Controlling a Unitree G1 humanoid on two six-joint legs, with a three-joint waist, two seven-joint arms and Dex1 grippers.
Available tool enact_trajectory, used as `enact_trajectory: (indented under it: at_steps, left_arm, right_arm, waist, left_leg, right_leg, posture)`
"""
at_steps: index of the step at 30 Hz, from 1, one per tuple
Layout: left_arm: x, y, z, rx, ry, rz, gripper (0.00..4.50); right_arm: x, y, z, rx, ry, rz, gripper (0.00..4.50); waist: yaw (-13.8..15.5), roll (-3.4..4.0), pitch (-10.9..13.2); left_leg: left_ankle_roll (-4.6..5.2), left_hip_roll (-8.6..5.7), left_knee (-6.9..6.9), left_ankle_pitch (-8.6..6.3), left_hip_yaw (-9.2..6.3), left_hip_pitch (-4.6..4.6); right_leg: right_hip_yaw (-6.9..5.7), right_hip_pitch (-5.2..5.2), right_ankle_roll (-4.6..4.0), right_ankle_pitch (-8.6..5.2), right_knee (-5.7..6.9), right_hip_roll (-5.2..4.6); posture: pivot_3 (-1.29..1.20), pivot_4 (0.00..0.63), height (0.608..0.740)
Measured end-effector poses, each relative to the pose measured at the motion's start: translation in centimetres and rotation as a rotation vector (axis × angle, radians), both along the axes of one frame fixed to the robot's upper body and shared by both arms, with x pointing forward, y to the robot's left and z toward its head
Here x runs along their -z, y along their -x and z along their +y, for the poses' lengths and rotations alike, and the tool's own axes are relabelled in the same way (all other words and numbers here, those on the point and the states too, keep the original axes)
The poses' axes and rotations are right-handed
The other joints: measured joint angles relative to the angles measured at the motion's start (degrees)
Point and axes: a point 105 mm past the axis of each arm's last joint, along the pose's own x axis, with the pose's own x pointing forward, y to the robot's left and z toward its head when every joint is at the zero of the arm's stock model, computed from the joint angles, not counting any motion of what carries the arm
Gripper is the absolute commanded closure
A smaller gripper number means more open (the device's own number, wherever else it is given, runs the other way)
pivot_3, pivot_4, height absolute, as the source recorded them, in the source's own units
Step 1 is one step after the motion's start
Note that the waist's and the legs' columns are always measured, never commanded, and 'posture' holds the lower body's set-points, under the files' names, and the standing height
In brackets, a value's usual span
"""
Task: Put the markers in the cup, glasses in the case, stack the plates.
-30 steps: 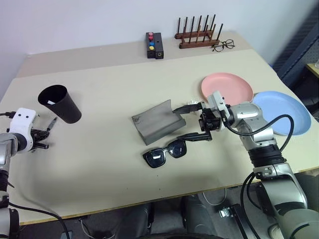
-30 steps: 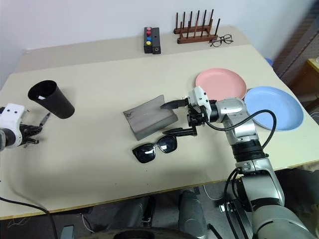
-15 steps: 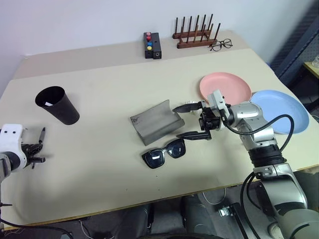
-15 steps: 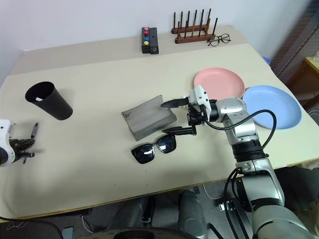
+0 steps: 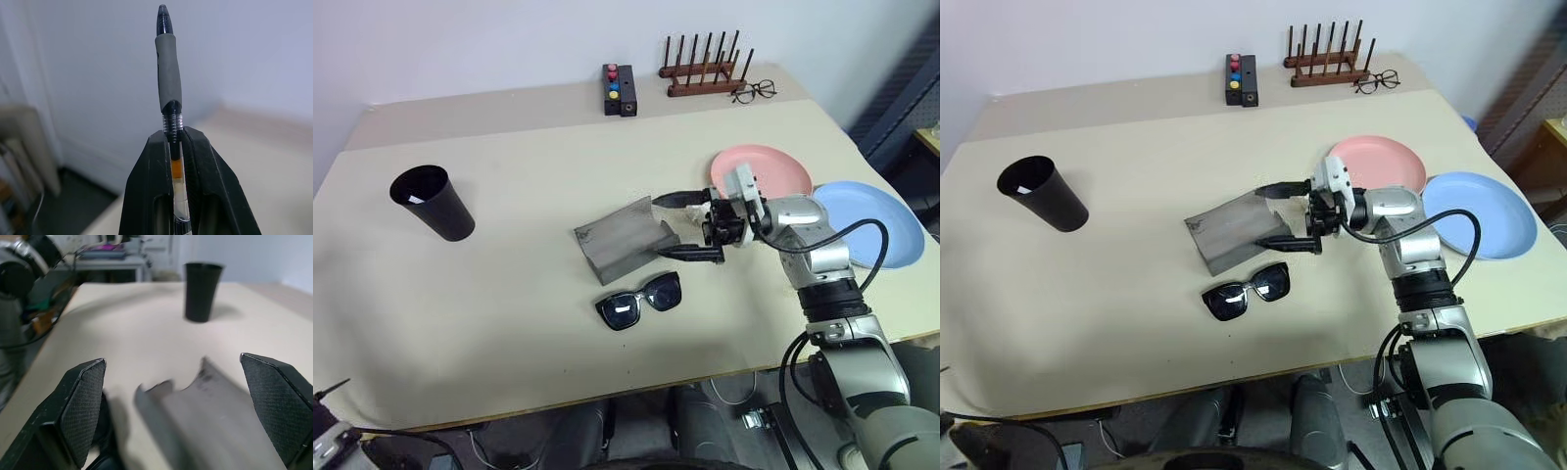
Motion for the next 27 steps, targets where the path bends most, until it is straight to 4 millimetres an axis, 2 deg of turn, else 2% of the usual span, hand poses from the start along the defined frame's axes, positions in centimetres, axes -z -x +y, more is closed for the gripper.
enact_trajectory:
  at_steps: [5, 8, 10, 14, 17, 24, 27]
  left_arm:
    - [-4.0, -2.7, -1.9, 0.104, -0.017, -0.208, 4.48]
    - [-5.8, -5.3, -4.0, 0.21, -0.054, -0.254, 4.48]
    - [-6.3, -6.6, -5.2, 0.265, -0.077, -0.256, 4.48]
    - [-6.1, -9.3, -8.1, 0.39, -0.094, -0.265, 4.48]
    - [-5.9, -10.3, -9.5, 0.458, -0.123, -0.235, 4.48]
    - [-3.7, -10.2, -10.5, 0.548, -0.186, -0.109, 4.48]
    - [-4.2, -9.4, -10.7, 0.569, -0.262, -0.079, 4.48]
  right_arm:
    - [-1.6, -0.8, 0.0, 0.044, -0.069, -0.019, 0.0]
    - [-2.4, -1.2, -0.2, 0.07, -0.112, -0.042, 0.0]
    - [-2.6, -1.3, -0.1, 0.076, -0.127, -0.049, 0.0]
    - [-2.8, -1.7, 0.0, 0.098, -0.156, -0.049, 0.0]
    - [-2.9, -1.8, -0.1, 0.108, -0.164, -0.055, 0.0]
    - [-3.0, -1.8, 0.0, 0.121, -0.184, -0.063, 0.0]
    - [-3.0, -1.9, -0.1, 0.126, -0.192, -0.065, 0.0]
  waist:
    - [-0.3, -0.05, 0.0]
    - [-0.5, -0.05, 0.0]
    - [-0.6, -0.05, 0.0]
    - [-0.7, -0.04, 0.0]
    - [-0.9, -0.05, 0.0]
    - [-0.8, -0.04, 0.0]
    - [-0.7, -0.04, 0.0]
  left_leg:
    - [0.0, 0.0, 0.01, 0.0, 0.0, -0.01]
    - [0.0, -0.01, 0.0, 0.0, 0.0, -0.01]
    - [0.0, -0.01, -0.02, 0.0, 0.0, -0.01]
    - [0.0, -0.01, -0.02, 0.0, 0.01, -0.02]
    - [0.0, 0.0, -0.03, 0.0, 0.01, -0.06]
    - [0.0, 0.0, -0.01, 0.0, 0.01, -0.06]
    - [0.0, 0.0, -0.02, 0.0, 0.0, -0.07]
  right_leg:
    - [-0.01, -0.01, 0.0, 0.0, 0.02, 0.0]
    - [-0.01, -0.02, 0.0, 0.01, 0.02, 0.01]
    - [-0.01, -0.03, 0.0, 0.01, 0.02, 0.01]
    - [-0.01, -0.06, 0.01, 0.01, 0.02, 0.02]
    - [0.0, -0.11, 0.01, 0.01, 0.02, 0.03]
    - [0.01, -0.11, 0.0, 0.01, 0.03, 0.04]
    - [0.01, -0.11, 0.0, 0.01, 0.03, 0.03]
  posture:
    - [0.0, 0.15, 0.74]
    - [0.0, 0.15, 0.74]
    - [0.0, 0.15, 0.74]
    - [0.0, 0.15, 0.74]
    - [0.0, 0.15, 0.74]
    - [0.0, 0.15, 0.74]
    - [0.0, 0.15, 0.74]
